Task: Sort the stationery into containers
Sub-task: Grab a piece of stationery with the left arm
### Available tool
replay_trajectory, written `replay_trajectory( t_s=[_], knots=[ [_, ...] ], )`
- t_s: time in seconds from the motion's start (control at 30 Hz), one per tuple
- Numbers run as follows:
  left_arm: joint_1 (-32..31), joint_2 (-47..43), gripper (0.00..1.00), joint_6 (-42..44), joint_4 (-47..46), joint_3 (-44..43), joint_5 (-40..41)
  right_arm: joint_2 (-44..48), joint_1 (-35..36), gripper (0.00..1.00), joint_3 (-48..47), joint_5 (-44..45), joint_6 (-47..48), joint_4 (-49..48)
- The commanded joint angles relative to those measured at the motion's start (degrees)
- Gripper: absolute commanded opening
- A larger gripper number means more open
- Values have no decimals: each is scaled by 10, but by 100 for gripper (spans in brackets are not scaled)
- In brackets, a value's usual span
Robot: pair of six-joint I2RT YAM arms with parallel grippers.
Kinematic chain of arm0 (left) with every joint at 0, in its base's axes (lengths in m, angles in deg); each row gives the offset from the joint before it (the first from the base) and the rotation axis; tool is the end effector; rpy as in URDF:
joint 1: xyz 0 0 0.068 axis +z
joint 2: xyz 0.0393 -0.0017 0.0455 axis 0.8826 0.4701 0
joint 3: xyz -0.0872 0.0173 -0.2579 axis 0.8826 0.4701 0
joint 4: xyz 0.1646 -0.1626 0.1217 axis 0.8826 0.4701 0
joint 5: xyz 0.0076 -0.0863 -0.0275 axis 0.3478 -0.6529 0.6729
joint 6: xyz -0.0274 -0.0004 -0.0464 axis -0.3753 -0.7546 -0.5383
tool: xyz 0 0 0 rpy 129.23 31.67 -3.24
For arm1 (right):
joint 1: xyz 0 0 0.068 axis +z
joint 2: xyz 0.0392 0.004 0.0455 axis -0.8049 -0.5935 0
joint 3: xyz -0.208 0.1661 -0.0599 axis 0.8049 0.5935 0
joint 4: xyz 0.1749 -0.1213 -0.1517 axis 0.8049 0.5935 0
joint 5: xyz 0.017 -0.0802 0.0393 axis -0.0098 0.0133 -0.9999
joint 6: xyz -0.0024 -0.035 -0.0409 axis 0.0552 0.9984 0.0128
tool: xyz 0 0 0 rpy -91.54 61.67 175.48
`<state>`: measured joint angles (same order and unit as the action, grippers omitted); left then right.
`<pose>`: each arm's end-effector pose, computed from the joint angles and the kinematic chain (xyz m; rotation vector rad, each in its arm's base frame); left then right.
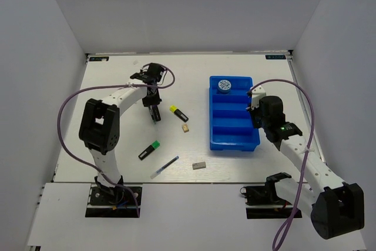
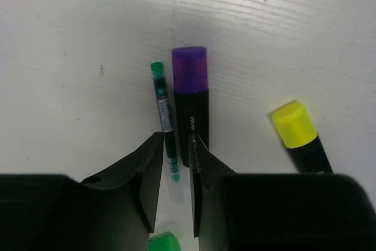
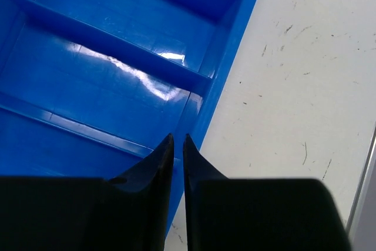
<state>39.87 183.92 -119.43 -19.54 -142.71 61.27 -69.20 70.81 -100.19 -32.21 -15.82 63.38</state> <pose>0.3545 -0.1320 0.2121 -0.2835 2.6643 0.1613 0.2066 0.0592 0.2463 -0.4676 2.0969 -0.0842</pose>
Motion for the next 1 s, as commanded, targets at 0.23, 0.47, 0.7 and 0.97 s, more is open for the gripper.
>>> replay_trajectory(
  t_s=[0.23, 0.47, 0.7, 0.97],
  knots=[
    [1, 57, 48, 0, 25, -83, -2, -13, -5, 16, -24, 28, -6, -11],
    [10, 74, 50, -8, 16, -72, -18, -12, -8, 17, -24, 37, -8, -13],
    [12, 92, 50, -8, -1, -65, -27, -13, -10, 17, -24, 36, -10, -13],
    [12, 102, 48, -10, -33, -37, -40, -13, -16, 17, -24, 28, -16, -10]
  ],
)
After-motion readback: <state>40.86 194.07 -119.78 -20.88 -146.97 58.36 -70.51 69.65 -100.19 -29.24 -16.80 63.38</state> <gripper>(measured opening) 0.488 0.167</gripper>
